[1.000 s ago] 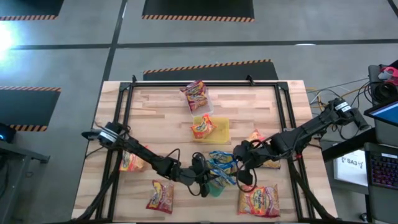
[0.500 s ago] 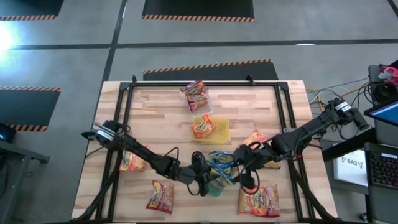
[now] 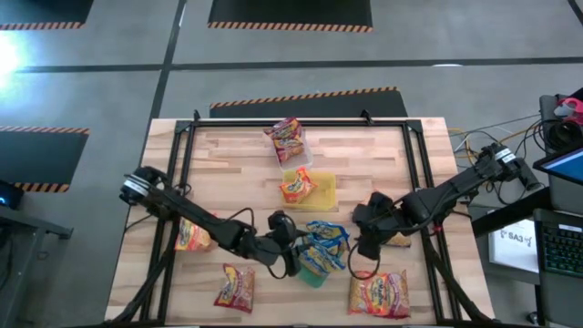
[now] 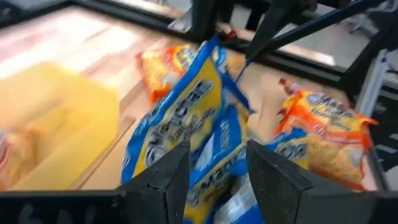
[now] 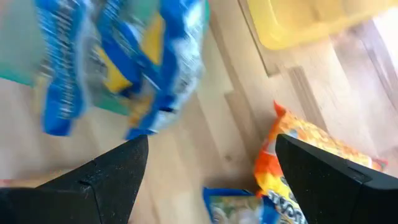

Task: Sort Maruchan noodles
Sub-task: Adjust the green bin

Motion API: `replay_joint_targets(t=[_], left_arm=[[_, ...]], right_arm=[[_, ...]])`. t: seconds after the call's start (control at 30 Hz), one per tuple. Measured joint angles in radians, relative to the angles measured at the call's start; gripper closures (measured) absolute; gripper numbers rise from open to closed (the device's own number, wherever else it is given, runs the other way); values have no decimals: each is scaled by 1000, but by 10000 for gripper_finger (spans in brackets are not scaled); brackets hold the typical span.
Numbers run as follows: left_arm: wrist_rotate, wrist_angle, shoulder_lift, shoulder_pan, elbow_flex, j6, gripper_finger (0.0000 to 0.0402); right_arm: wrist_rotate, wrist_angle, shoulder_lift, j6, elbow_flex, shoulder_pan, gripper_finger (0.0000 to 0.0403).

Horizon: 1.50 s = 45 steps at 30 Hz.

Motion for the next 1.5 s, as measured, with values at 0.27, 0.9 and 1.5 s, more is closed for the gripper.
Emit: replay_joint_targets(t=[0.27,0.9,1.5], left_arm=[[-143,-224,21,3,-5,-173,263],[-56,-254,131,8,-24,-358,263],[115,-260,134,-92,50,-328,263]], right_arm=[[2,44,1,71,-148,-4,62],[-48,552,31,118,-351,35,62],[-37,672,244,-88,-292,-12,62]])
